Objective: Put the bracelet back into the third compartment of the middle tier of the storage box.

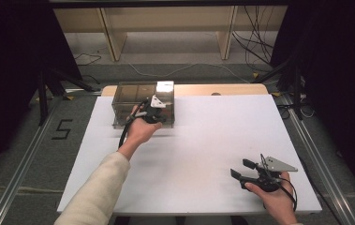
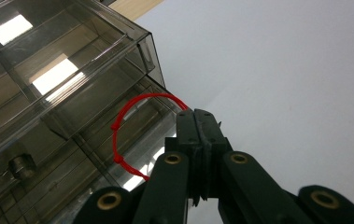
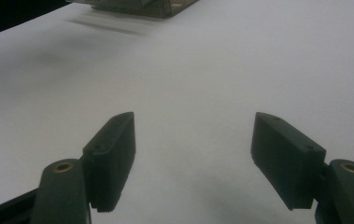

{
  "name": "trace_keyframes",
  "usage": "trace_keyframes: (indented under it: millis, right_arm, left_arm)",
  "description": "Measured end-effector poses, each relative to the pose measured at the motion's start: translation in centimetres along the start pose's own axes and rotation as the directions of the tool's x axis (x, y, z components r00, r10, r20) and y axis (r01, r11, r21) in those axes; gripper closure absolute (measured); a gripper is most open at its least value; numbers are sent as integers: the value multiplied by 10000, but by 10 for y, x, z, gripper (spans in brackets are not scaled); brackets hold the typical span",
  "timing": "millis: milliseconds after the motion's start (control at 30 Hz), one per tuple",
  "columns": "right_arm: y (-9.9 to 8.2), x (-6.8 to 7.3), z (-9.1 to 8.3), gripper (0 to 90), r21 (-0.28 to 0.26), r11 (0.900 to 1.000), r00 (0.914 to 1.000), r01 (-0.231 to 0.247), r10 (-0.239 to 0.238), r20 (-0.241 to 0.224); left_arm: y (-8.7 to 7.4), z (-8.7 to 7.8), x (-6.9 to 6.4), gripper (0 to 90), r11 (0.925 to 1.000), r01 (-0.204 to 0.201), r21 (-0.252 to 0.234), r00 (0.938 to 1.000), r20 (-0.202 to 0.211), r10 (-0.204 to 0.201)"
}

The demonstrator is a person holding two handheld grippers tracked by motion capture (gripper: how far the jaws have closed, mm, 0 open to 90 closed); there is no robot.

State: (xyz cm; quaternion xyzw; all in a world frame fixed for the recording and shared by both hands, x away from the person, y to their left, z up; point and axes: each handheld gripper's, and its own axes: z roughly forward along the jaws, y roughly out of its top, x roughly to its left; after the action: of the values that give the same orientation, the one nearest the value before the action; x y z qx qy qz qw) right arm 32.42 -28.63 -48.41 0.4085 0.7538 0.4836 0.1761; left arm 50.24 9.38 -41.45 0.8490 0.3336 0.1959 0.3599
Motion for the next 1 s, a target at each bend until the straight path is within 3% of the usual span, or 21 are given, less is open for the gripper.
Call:
trace_keyframes:
  millis: [1000]
  right_arm:
    - [0,0,0,314,14,10000,10000,3,-3,-5]
  left_arm:
    - [0,17,9,898,9988,185,455,9998,-98,-181]
